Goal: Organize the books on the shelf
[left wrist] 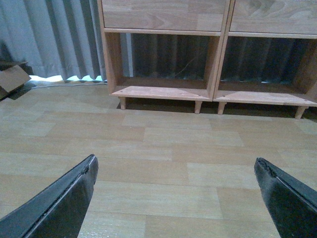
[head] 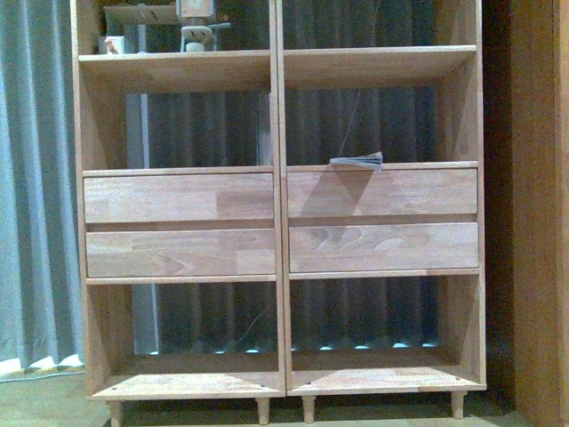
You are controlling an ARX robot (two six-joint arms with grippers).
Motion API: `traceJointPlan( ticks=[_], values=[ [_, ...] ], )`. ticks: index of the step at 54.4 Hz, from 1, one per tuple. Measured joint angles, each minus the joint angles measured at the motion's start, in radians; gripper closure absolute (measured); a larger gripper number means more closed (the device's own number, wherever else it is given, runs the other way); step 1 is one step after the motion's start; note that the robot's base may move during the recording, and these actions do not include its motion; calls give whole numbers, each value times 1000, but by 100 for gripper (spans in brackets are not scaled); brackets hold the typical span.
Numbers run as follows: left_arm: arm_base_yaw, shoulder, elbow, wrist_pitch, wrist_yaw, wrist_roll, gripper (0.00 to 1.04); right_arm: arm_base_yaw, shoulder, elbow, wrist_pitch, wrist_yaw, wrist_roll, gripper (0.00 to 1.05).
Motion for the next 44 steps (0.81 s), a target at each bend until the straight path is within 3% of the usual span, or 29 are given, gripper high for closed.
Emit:
traceJointPlan(
  ticks=[44],
  values=[
    [0,0,0,0,0,0,7,0,0,0,0,0,0,7]
  ],
)
